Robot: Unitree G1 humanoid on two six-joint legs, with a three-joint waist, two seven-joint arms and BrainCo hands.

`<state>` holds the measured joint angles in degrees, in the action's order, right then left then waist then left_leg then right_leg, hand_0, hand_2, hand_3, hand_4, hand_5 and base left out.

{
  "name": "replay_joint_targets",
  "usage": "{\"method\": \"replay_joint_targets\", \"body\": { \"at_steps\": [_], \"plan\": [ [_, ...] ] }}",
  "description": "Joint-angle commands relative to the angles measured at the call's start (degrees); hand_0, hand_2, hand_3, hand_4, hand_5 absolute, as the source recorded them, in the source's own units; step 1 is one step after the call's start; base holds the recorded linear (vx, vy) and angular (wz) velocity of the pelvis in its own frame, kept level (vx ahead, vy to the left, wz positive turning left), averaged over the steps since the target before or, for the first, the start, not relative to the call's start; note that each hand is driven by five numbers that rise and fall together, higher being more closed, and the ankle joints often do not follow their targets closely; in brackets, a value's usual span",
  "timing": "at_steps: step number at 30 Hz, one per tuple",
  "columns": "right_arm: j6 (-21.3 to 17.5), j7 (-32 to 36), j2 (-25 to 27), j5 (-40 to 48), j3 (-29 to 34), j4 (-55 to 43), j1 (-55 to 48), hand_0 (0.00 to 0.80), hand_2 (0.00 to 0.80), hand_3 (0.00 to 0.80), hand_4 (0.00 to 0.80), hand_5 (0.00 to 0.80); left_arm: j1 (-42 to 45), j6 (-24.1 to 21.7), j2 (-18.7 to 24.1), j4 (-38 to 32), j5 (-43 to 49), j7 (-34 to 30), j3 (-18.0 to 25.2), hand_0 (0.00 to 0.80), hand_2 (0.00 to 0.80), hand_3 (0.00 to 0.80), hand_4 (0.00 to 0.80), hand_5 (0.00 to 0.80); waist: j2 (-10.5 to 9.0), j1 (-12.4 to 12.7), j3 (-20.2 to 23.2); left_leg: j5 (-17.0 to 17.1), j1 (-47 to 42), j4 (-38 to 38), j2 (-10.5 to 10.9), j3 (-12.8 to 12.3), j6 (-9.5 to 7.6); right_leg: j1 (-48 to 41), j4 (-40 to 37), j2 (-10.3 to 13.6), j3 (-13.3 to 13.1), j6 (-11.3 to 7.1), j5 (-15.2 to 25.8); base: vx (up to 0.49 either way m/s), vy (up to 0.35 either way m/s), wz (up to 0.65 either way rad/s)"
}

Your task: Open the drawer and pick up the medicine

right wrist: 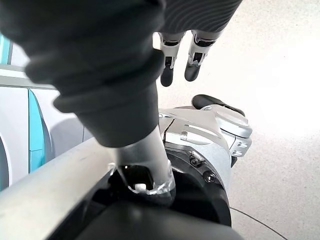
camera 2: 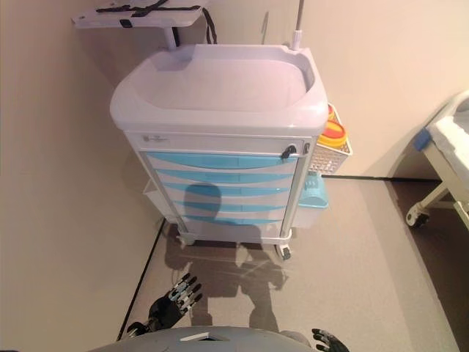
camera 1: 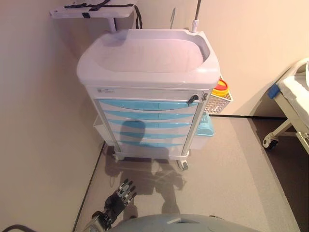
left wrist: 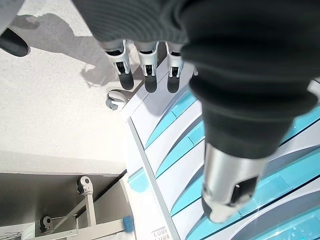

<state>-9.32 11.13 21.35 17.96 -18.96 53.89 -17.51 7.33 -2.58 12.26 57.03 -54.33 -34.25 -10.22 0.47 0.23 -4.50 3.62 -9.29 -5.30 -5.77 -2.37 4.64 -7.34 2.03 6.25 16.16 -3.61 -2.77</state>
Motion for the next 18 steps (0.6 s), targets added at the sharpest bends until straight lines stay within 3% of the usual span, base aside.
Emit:
{"method": "replay_joint_targets", "body": {
  "at_steps": [1,12,18],
  "plan": [
    [-7.4,2.3,-5.6,5.4,1.0,-9.0,13.5,0.0,0.0,0.0,0.0,0.0,-3.3,-0.1,0.9,-1.8,-2.6,-2.2,0.4,0.0,0.0,0.0,0.0,0.0,-1.45,1.4,-1.3,-4.6,2.4,2.4,3.1,-5.1,-3.34,-1.0,3.1,3.3,3.1,-2.3,-1.0,0.0,0.0,0.0],
    [-6.8,2.5,-5.4,5.2,0.6,-10.1,13.3,0.0,0.0,0.0,0.0,0.0,-3.1,1.6,0.7,-2.8,-5.1,-2.6,0.5,0.0,0.0,0.0,0.0,0.0,-1.3,1.4,-1.6,-4.7,2.4,2.3,3.1,-4.9,-3.43,-1.0,3.2,3.4,3.2,-2.31,-1.2,0.0,0.0,0.0],
    [-5.6,2.5,-4.7,4.9,0.6,-11.3,12.9,0.0,0.0,0.0,0.0,0.0,-3.1,6.3,0.4,-4.4,-11.5,-4.2,1.6,0.0,0.0,0.0,0.0,0.0,-1.05,1.1,-2.8,-4.7,3.2,3.1,3.0,-4.8,-3.44,0.0,4.5,3.9,3.0,-2.21,-1.5,0.056,0.054,0.0]
  ]
}}
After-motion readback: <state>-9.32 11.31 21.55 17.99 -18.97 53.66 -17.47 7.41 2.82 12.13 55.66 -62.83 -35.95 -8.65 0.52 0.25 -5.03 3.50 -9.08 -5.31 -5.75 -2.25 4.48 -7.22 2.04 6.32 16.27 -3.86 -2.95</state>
